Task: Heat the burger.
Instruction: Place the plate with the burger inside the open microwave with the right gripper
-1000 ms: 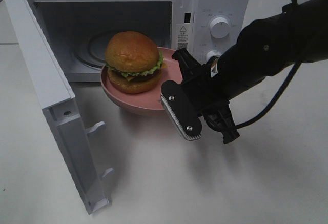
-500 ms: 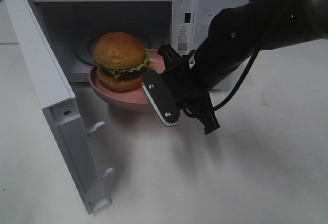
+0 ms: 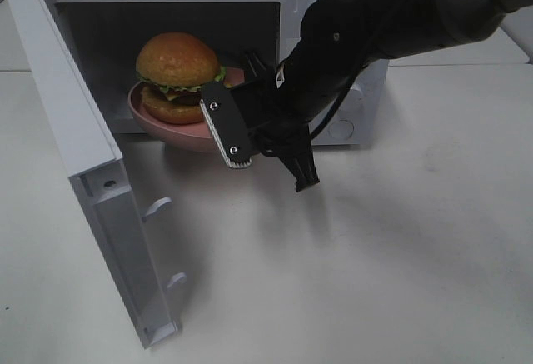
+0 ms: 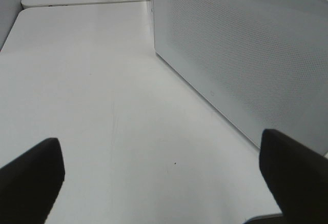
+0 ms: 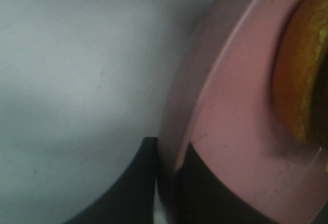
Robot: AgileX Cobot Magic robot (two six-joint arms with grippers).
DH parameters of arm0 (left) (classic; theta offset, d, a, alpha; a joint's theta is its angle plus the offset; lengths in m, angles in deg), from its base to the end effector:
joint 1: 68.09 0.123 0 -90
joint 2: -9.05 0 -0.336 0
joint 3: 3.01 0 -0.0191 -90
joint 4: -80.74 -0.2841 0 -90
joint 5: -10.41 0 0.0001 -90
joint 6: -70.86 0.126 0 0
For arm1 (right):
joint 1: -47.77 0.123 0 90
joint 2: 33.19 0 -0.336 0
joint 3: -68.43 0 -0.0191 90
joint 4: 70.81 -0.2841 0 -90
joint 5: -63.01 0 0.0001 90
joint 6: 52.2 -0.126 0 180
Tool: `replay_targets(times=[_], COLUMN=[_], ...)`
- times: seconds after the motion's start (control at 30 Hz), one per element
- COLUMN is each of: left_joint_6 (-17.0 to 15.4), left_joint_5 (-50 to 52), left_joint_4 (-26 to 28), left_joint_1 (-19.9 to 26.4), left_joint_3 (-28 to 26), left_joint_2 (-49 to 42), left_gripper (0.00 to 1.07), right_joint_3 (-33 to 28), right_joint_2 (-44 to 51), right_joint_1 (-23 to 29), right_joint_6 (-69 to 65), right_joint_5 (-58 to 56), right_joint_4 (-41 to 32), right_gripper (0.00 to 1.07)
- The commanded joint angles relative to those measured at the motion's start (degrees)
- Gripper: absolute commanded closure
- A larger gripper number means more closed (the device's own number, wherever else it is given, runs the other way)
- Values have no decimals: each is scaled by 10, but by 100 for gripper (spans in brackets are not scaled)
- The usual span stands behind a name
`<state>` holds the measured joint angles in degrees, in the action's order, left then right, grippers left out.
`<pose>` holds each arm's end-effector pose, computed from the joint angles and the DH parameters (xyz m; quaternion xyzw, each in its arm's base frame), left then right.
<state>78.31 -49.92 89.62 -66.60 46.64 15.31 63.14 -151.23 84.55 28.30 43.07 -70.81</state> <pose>0.0033 -0.0168 0.2800 0.0470 0.8453 -0.0361 0.5310 0.3853 0.2880 0.1784 -0.8104 0.4939 -0.1173 0.2924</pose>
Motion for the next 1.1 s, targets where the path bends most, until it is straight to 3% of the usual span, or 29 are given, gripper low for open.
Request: replay_targets(times=[0.03, 0.43, 1.1], left_joint_6=[-2, -2, -2], left_joint_5=[8, 8, 8], left_joint_4=[1, 1, 1], left_joint_1=[1, 1, 1], left_joint_3=[2, 2, 2], left_joint_2=[-14, -14, -14], left_gripper=[9, 9, 9], right_joint_3=[30, 85, 238], right_joint_2=[-2, -41, -135], right_joint_1=[-12, -12, -6], right_joint_6=[-44, -69, -149], right_joint_5=[23, 10, -41], right_joint_4=[30, 41, 108], right_gripper=[107, 107, 107])
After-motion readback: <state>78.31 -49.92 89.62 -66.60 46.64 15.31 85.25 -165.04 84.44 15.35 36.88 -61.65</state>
